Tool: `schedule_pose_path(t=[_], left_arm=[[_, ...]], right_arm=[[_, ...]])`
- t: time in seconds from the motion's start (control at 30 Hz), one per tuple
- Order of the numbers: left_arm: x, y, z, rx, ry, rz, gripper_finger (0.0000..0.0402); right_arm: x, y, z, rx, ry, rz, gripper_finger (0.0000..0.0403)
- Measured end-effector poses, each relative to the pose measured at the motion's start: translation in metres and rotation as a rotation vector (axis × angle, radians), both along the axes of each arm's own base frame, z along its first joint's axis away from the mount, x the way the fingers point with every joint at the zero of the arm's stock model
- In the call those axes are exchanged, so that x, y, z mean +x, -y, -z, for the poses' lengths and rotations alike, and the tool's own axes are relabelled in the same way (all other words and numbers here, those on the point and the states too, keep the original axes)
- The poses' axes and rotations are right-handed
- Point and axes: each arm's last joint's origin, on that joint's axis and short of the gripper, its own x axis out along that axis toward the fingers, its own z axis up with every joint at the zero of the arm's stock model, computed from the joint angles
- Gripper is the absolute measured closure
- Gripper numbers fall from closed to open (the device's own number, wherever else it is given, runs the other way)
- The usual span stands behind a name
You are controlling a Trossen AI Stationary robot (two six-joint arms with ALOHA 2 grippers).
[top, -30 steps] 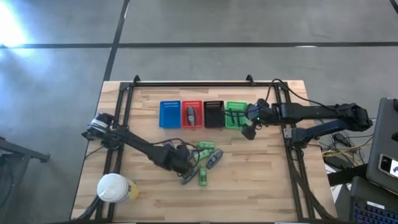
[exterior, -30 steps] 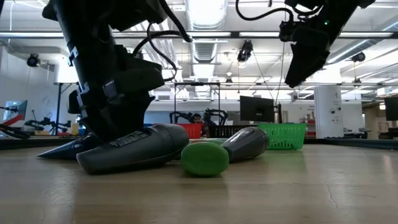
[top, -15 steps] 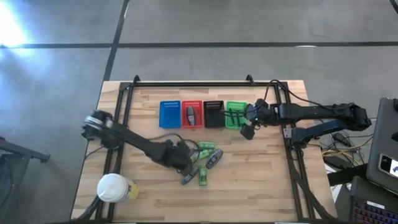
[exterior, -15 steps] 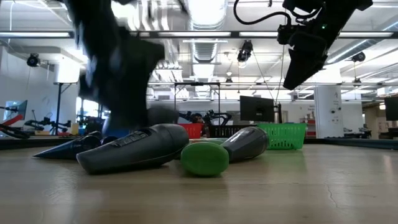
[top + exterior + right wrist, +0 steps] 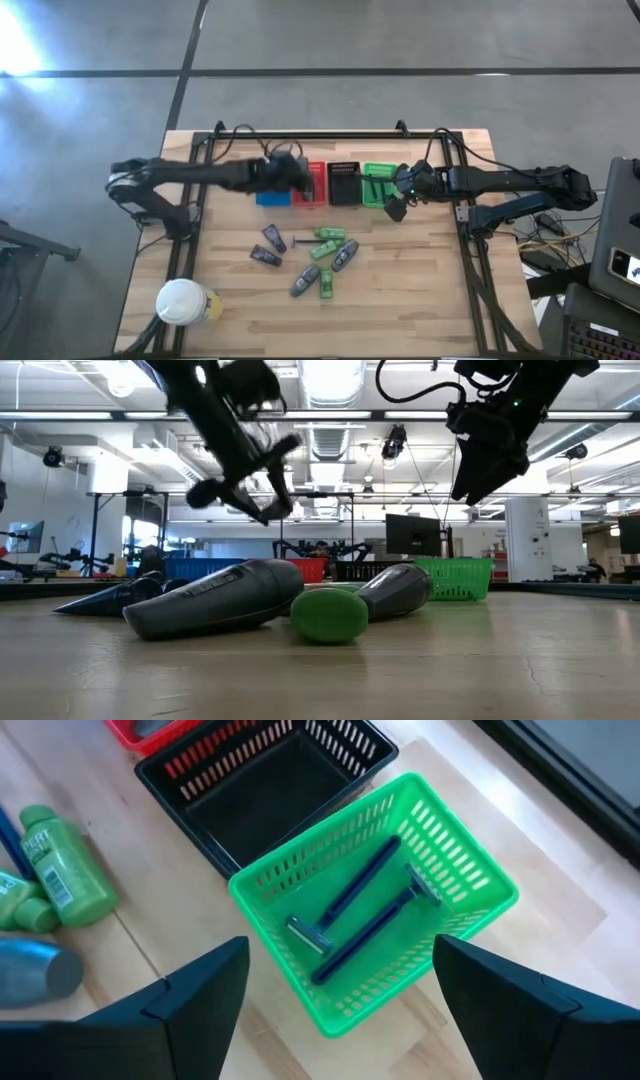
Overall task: Pick & Place Travel size toiletries
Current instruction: Put the gray deodorant into the red bin, then put the blue shave cream into the black bin
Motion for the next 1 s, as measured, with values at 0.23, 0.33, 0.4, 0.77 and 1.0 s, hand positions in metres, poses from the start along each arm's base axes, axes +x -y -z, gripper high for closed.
schedule_pose_path(t=[0.23,0.33,0.4,0.77,1.0], left_arm=[[0.012,-0.019,0.028,-0.072,-0.043,0.050,0.0184],[0.018,-0.021,0.031,-0.057,-0.014,0.047,0.0171],[0.019,-0.022,0.032,-0.051,-0.016,0.042,0.0160],[0.011,-0.003,0.017,-0.033,-0.064,0.359,0.0133],[-0.021,0.090,0.000,0.164,-0.309,1.103,0.0136]], right_arm=[[0.000,0.000,0.000,0.021,0.015,0.034,0.0067],[0.000,-0.002,0.000,0.038,0.010,-0.003,0.0056],[0.001,-0.003,0.001,0.056,0.002,-0.044,0.0050],[0.006,-0.010,0.007,0.078,-0.031,-0.091,0.0051],[0.006,-0.013,0.008,0.064,-0.046,-0.135,0.0062]])
